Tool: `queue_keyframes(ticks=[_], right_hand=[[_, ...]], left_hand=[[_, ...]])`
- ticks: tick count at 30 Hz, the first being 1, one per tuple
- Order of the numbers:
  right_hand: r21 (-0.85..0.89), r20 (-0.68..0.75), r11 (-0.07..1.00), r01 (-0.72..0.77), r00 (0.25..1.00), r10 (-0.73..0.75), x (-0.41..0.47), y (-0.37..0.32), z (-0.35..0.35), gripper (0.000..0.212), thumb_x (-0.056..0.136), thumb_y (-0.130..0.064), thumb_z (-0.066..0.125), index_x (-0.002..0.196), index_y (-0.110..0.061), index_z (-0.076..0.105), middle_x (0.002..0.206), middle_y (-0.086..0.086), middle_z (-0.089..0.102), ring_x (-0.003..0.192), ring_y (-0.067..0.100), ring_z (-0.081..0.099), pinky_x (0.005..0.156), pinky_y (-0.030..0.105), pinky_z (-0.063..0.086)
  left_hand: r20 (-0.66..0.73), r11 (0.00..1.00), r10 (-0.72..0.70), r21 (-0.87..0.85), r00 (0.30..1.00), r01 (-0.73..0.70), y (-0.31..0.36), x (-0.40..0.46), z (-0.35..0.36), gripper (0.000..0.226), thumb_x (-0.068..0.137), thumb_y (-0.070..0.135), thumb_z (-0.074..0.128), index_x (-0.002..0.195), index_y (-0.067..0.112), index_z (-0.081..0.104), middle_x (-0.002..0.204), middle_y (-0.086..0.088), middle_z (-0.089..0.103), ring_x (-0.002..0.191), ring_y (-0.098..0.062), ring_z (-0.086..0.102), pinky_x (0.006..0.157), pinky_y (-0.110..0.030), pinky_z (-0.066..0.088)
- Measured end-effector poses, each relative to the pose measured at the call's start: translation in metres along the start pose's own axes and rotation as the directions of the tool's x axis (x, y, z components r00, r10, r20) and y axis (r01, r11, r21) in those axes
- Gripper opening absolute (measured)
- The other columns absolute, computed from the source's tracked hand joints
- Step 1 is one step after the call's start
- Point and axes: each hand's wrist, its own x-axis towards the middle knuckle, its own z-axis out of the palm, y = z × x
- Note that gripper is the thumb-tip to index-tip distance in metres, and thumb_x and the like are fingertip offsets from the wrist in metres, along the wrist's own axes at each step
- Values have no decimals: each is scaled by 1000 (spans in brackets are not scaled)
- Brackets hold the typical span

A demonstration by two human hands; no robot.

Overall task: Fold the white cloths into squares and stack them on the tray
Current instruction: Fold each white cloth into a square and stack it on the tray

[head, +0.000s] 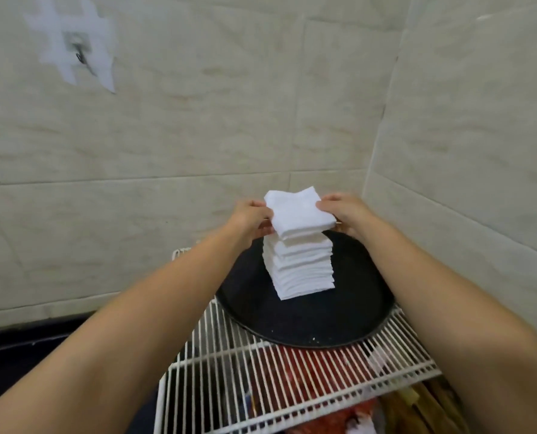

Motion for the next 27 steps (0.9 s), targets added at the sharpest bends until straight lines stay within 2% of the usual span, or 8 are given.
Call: queue_keyframes(ticks=[3,7,10,15,17,20,23,27], right_hand=[[-55,61,998,-23,998,26,16,16,-1,21,91,-7,58,73,-17,54,74,1,56,63,11,54,50,19,47],[-96,100,995,-28,994,38,23,33,-5,22,91,-5,57,72,-15,53,67,2,53,39,2,54,33,10,35],[-110,136,993,-38,989,53,22,37,-7,20,91,-6,58,74,-16,54,70,0,56,55,8,54,35,10,37],[-187,67,982,-6,998,19,21,36,-7,8,87,-15,64,85,-16,57,83,4,61,72,15,56,58,23,44],[-270,-40,962,52,997,-65,19,29,-8,19,83,-19,67,100,-13,60,96,8,64,83,21,57,70,30,45],[-350,-92,923,161,975,-205,1,7,2,30,85,-18,61,114,-8,59,108,9,62,92,22,57,79,29,43],[-434,-42,844,316,928,-370,-25,-16,32,29,87,-16,55,115,-8,60,113,9,63,100,23,58,81,27,42],[-500,157,694,519,842,-516,-72,-28,120,23,87,-15,56,107,-7,64,106,11,65,96,25,59,83,29,43]], left_hand=[[-67,999,-18,40,998,21,-16,8,4,25,87,-9,52,79,12,41,78,-8,52,65,-18,56,42,-21,52],[-108,998,-26,50,994,32,-30,12,5,24,88,-7,53,81,12,41,76,-8,54,62,-17,56,41,-21,51],[-131,997,-31,69,991,40,-33,10,4,25,88,-6,55,80,13,40,75,-8,55,61,-17,57,41,-21,51],[-171,989,-43,131,984,66,-32,3,-4,21,89,4,59,83,13,41,77,-8,57,65,-17,58,50,-26,53],[-216,984,-23,169,976,61,-31,-6,-12,19,92,10,57,83,14,41,80,-7,56,67,-16,57,55,-26,51],[-237,977,16,211,971,35,-26,-27,-31,18,93,12,56,82,17,42,80,-6,55,66,-14,56,54,-24,50],[-224,972,79,235,971,-25,-16,-60,-63,18,92,7,53,83,18,41,75,-6,53,59,-13,53,49,-22,48],[-238,931,196,350,951,-104,-12,-129,-136,11,94,8,53,102,11,46,79,-6,54,61,-14,53,57,-26,48]])
